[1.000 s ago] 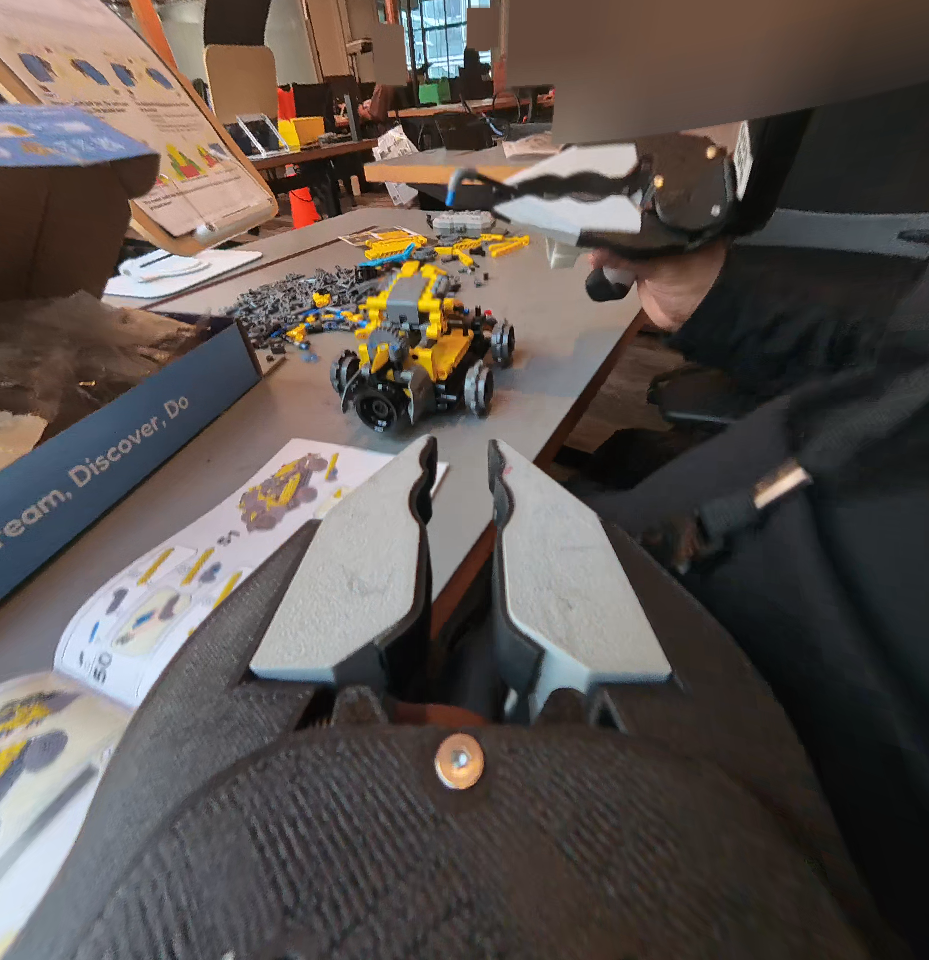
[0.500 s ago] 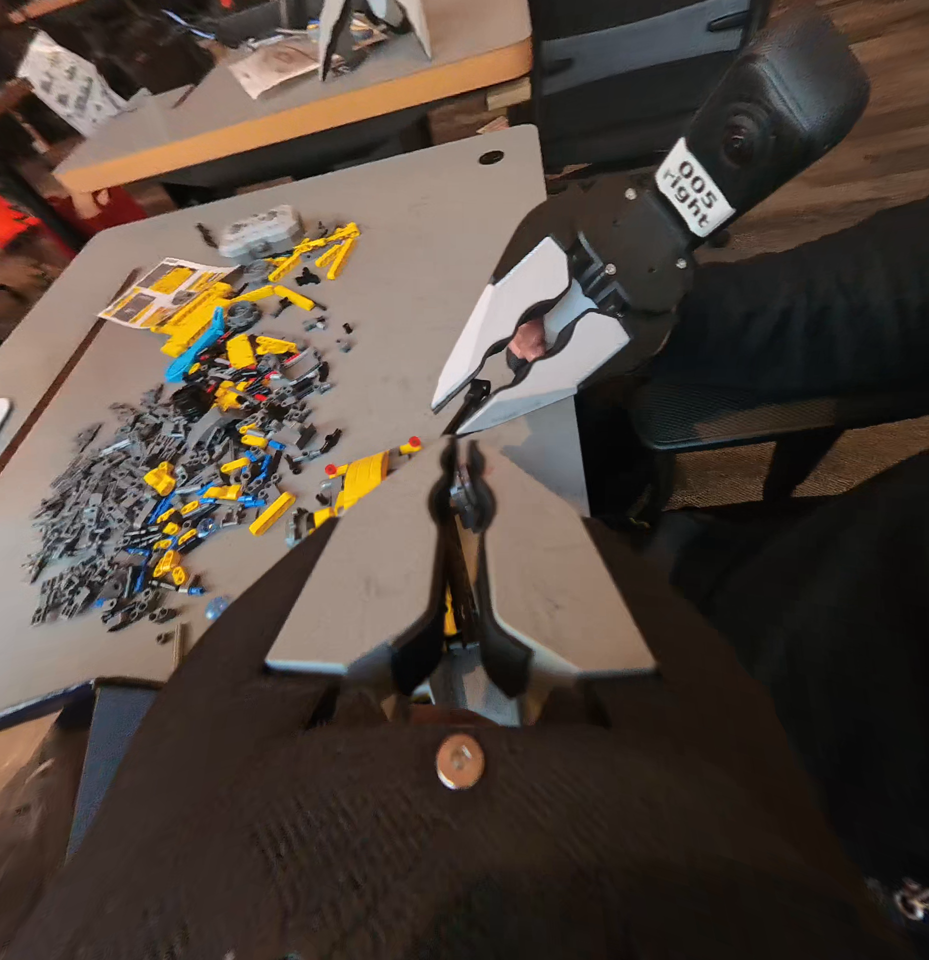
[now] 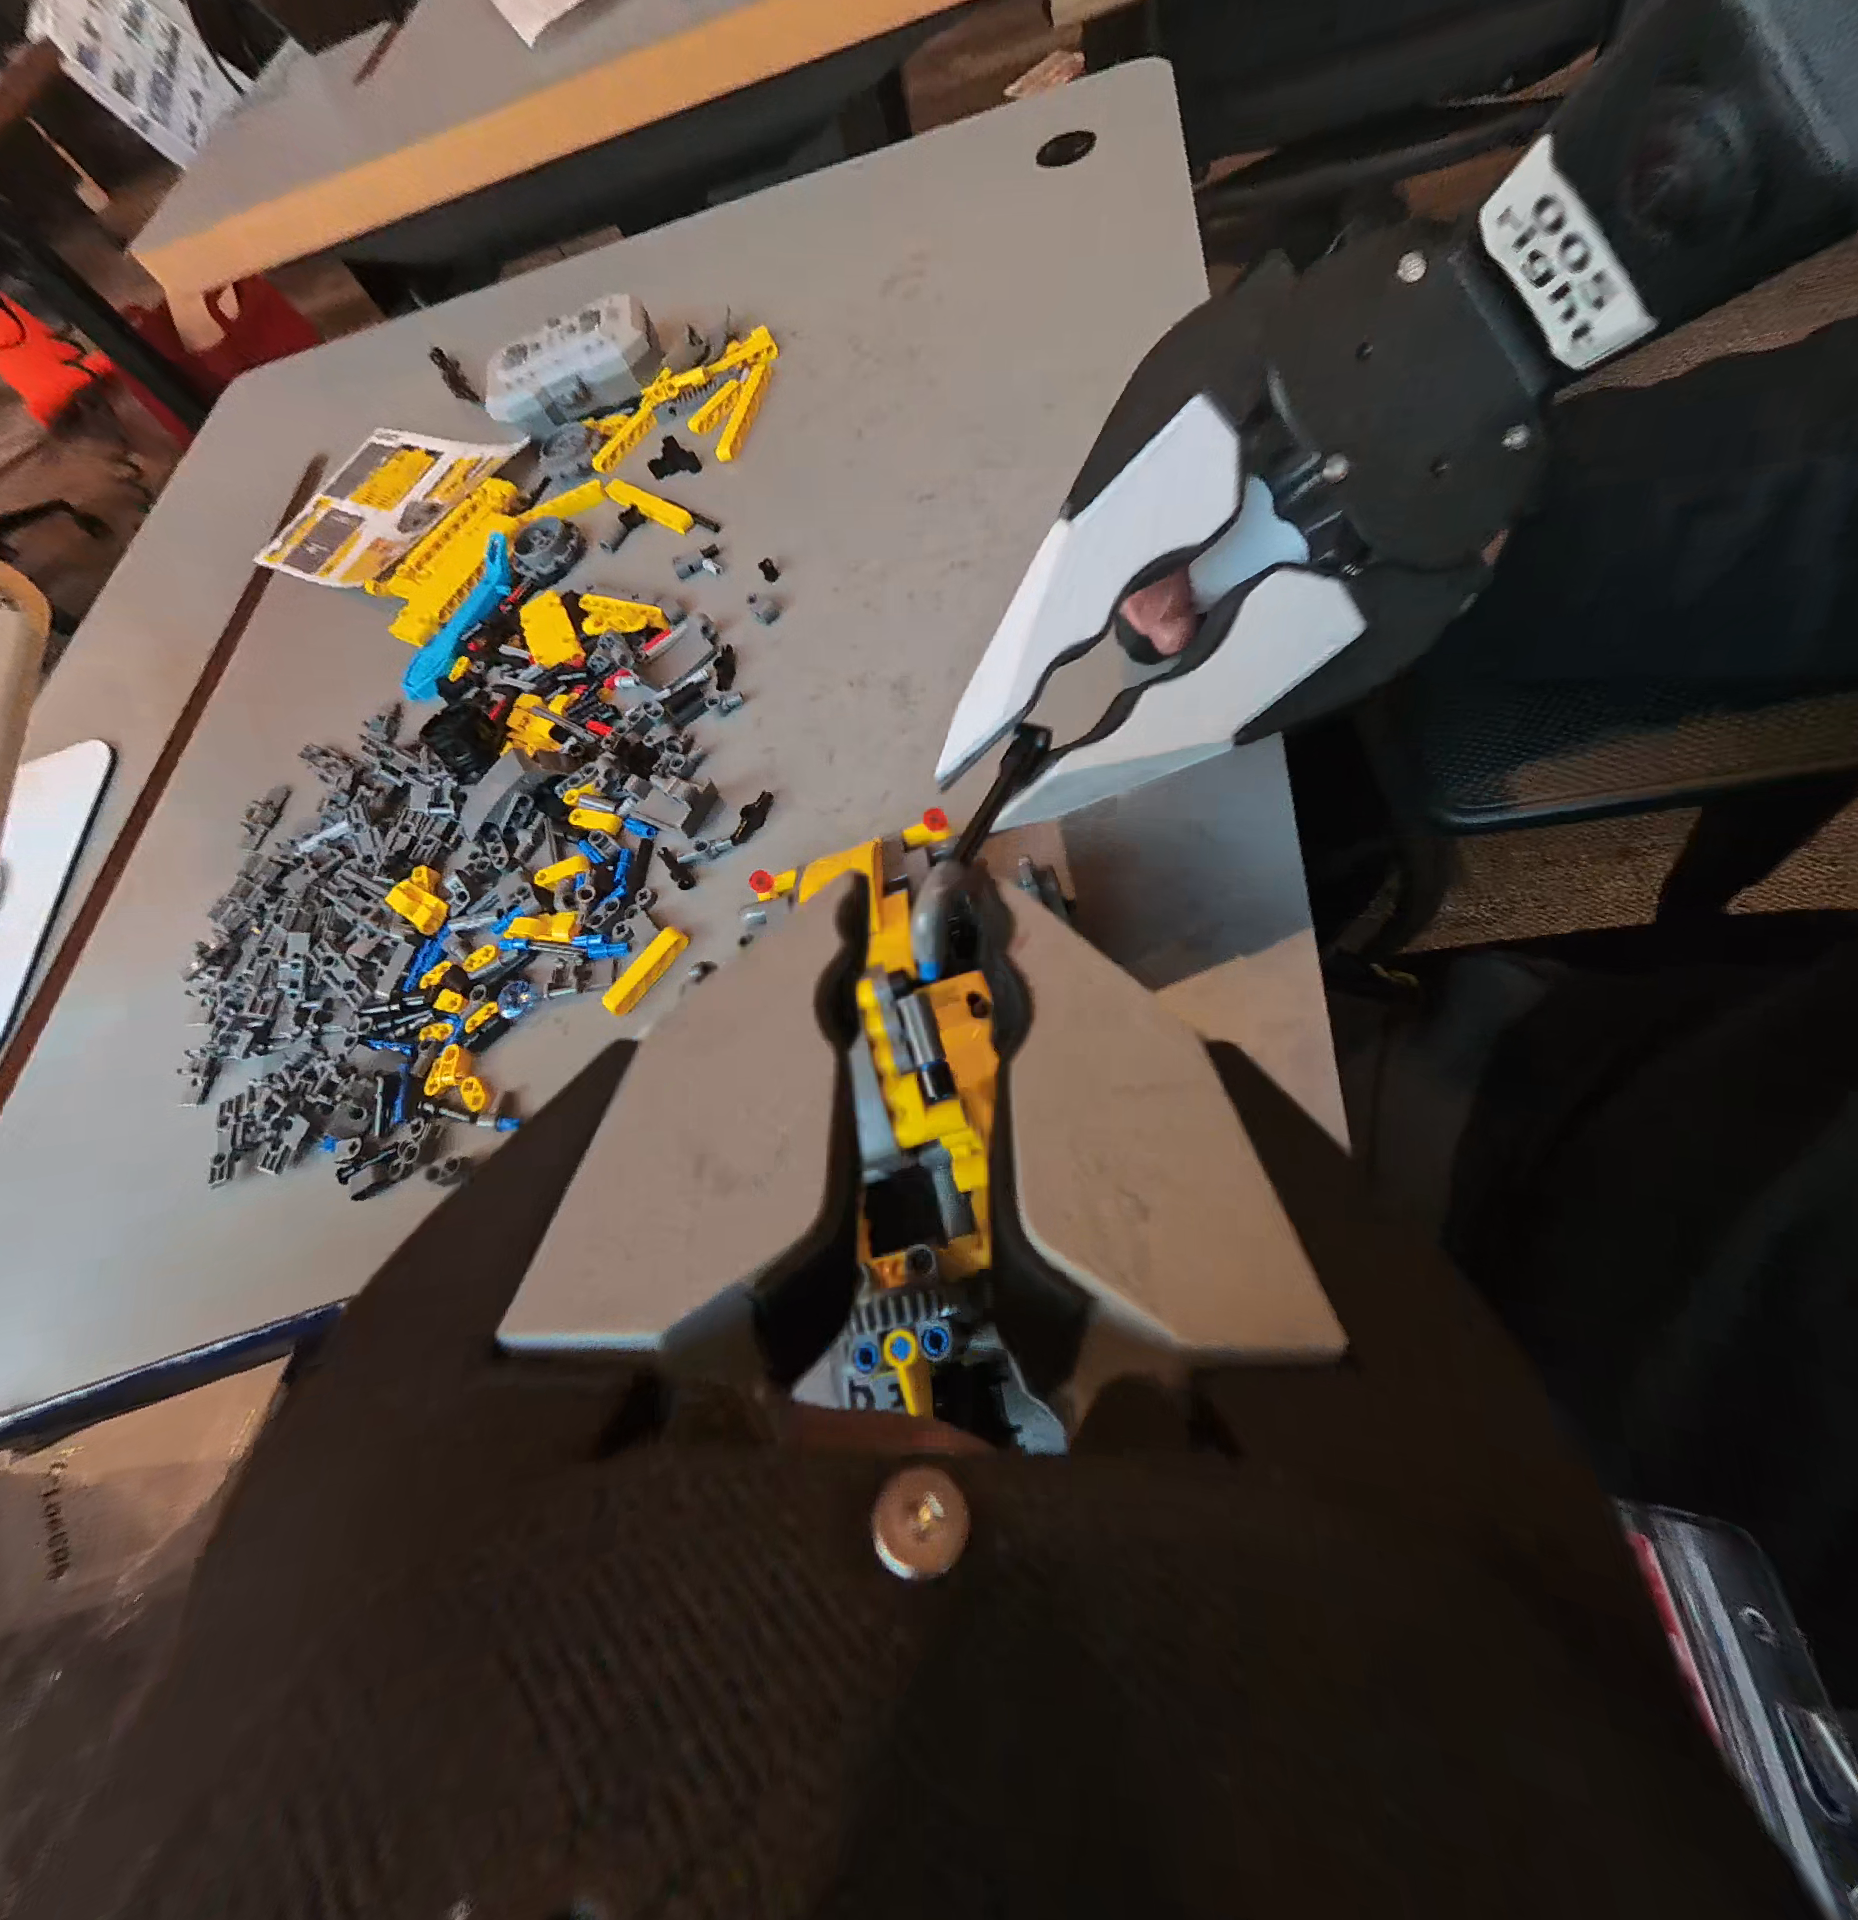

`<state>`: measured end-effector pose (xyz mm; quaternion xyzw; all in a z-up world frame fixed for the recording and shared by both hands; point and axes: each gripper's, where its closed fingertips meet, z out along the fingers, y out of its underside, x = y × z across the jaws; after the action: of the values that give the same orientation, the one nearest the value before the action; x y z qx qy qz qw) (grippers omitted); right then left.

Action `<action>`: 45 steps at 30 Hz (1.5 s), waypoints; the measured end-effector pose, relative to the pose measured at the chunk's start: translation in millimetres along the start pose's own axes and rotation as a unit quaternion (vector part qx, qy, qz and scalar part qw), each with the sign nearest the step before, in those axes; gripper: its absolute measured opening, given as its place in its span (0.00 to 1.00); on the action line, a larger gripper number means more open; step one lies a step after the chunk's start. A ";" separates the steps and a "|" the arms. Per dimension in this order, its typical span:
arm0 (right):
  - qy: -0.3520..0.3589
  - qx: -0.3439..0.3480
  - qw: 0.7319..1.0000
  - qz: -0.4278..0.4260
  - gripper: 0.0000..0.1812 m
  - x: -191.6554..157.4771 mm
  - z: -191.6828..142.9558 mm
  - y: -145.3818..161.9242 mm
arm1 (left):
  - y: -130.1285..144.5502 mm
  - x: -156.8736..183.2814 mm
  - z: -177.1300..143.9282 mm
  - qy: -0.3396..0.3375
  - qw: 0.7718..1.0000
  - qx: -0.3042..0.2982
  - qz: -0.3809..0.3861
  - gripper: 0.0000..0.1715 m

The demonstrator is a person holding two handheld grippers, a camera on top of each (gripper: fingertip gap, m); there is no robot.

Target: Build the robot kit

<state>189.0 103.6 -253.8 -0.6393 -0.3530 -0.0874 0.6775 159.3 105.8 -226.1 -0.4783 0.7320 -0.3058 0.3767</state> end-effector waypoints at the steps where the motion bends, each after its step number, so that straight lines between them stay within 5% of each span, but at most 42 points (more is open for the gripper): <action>1: 0.000 0.014 1.000 0.017 0.04 3.0 -1.6 -3.6 | 1.0 -3.3 0.3 0.001 1.000 -0.008 -0.010 0.14; 3: -0.002 0.044 0.998 0.053 0.04 8.1 -5.1 -11.7 | 0.0 -2.8 2.8 0.022 0.999 -0.014 -0.032 0.18; 6: -0.004 0.067 0.996 0.064 0.04 9.2 -9.5 -19.0 | -8.7 5.3 5.2 0.053 0.998 0.007 -0.039 0.03; 12: -0.015 0.068 0.996 0.062 0.05 4.3 -9.2 -19.1 | -13.5 14.0 11.5 0.083 0.995 0.018 -0.054 0.04; 25: -0.046 -0.012 0.998 0.041 0.07 7.3 -14.2 20.0 | 18.0 -5.8 31.1 0.059 0.988 -0.100 -0.104 0.03; 31: -0.041 -0.056 0.998 0.012 0.07 2.8 -6.7 31.7 | 19.3 -11.9 35.9 0.077 0.969 -0.133 -0.195 0.03; 45: -0.023 -0.050 0.999 0.000 0.03 0.5 -0.5 25.4 | 16.5 -0.9 32.0 0.144 0.920 -0.081 -0.355 0.02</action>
<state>204.1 107.5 -273.9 -0.6741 -0.3635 -0.0897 0.6367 178.9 109.7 -256.2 -0.6865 0.5829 -0.4244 0.0940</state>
